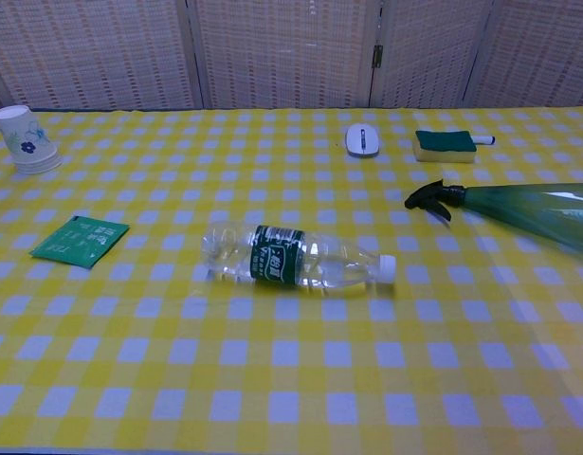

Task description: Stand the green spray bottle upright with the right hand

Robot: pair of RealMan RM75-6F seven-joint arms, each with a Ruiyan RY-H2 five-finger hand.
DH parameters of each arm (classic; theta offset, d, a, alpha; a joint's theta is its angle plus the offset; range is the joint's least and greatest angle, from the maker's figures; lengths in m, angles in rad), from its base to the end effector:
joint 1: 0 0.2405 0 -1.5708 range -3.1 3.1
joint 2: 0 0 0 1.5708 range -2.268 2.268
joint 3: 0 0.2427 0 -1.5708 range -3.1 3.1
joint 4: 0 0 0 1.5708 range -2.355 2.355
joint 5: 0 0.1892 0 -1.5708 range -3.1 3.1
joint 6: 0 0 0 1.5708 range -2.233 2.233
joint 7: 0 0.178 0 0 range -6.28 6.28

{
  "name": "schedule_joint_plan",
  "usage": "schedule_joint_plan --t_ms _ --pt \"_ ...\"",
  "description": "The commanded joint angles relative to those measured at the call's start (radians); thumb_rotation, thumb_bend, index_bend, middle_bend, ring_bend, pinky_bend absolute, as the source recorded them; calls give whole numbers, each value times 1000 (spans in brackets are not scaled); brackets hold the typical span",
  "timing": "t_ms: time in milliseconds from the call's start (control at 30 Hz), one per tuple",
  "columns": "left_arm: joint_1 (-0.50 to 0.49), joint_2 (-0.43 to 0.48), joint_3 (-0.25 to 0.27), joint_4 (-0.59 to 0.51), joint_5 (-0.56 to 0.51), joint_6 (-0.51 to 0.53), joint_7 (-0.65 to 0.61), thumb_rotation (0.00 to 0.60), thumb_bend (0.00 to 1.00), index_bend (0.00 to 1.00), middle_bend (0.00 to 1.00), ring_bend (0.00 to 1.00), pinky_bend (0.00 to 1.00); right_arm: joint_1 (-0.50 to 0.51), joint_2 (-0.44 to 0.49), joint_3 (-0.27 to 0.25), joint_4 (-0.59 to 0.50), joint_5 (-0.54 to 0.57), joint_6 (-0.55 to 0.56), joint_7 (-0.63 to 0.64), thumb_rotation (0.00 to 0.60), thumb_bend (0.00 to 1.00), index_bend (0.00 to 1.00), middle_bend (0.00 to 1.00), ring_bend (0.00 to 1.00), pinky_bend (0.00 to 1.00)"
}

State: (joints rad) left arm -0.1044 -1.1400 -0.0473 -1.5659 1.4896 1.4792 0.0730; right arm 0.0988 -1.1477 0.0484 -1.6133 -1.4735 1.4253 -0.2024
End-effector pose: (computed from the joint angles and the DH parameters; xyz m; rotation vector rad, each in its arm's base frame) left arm -0.2956 0.2182 0.1694 -1.4178 -0.8264 -0.8383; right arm -0.2936 -0.2155 0.1548 1.4652 -0.8184 0.7392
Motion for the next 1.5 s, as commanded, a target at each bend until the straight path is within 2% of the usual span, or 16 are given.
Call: schedule_joint_plan --t_ms 33,167,267,400,500,667,800,967,1167,1333,1500 --pt "1 -1 -1 0 0 3 0 488 359 0 33 10 0 -1 2 2 -6 5 0 -3 600 406 0 0 29 0" --pt "-5 -5 1 -4 3 -6 11 489 359 0 33 11 0 -4 -6 0 4 -10 14 5 600 406 0 0 37 0" --pt "-8 -2 4 -10 12 -8 0 488 359 0 33 11 0 -4 -44 13 29 -1 29 7 600 406 0 0 83 23" --pt "-9 -3 9 3 35 0 -37 494 360 0 33 25 0 41 -70 53 31 53 -41 42 600 406 0 7 119 36" --pt "-5 3 12 6 48 13 -67 494 360 0 33 25 0 108 -64 101 2 108 -120 -30 600 406 0 50 144 47" --pt "1 14 27 5 84 32 -115 495 360 0 33 33 0 254 -35 187 -110 337 -316 -253 600 404 0 83 158 63" --pt "8 26 32 5 99 49 -147 497 360 0 33 35 0 366 -65 231 -137 543 -392 -409 600 404 0 90 165 63" --pt "16 41 33 11 109 71 -202 496 360 0 33 46 0 505 -160 220 -75 744 -406 -614 600 404 0 115 170 63" --pt "14 51 34 28 107 67 -257 498 361 0 33 48 0 623 -270 212 66 941 -407 -732 600 404 0 123 173 63" --pt "14 58 31 41 98 64 -300 496 360 0 34 48 0 670 -330 192 164 1008 -448 -741 600 404 0 129 175 63" --pt "16 60 27 50 92 67 -323 495 360 0 35 48 0 699 -373 163 238 1027 -478 -736 600 405 3 145 181 63"
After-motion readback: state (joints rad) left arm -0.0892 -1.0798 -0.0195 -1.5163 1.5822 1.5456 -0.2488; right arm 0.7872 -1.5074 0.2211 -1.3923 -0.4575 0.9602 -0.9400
